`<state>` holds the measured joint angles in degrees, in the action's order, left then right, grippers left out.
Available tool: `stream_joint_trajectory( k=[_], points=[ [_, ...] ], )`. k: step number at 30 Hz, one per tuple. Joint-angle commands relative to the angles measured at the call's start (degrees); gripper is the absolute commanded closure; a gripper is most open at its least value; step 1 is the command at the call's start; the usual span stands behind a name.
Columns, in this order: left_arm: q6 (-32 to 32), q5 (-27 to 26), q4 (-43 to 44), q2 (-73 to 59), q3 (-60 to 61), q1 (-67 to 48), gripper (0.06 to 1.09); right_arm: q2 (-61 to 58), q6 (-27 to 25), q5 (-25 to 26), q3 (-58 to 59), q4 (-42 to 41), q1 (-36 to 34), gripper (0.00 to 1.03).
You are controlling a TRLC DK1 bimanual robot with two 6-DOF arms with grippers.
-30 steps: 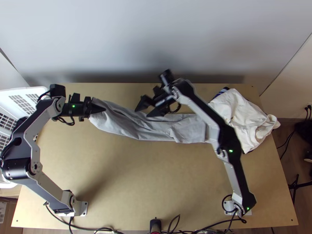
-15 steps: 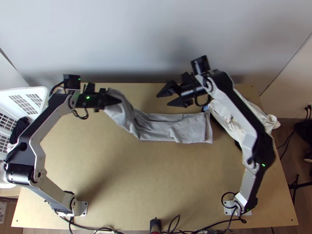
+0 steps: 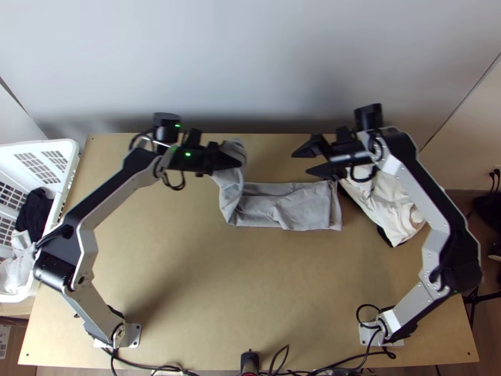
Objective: Fold the t-shirt
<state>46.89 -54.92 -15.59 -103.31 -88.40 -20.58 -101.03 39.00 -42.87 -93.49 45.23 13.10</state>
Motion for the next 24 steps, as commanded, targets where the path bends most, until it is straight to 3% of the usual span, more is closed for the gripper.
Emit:
stream_joint_trajectory(
  k=[1, 24],
  points=[
    [2.2, 1.0, 2.1, -4.3, -4.1, -6.4, 1.05, 5.3, 0.0, 0.3, 8.3, -2.1, -6.3, 0.05],
    [5.0, 4.6, 1.7, -30.5, -31.6, -21.5, 1.05, 18.9, -2.5, 0.2, 25.7, -3.6, -20.6, 0.05]
  ],
)
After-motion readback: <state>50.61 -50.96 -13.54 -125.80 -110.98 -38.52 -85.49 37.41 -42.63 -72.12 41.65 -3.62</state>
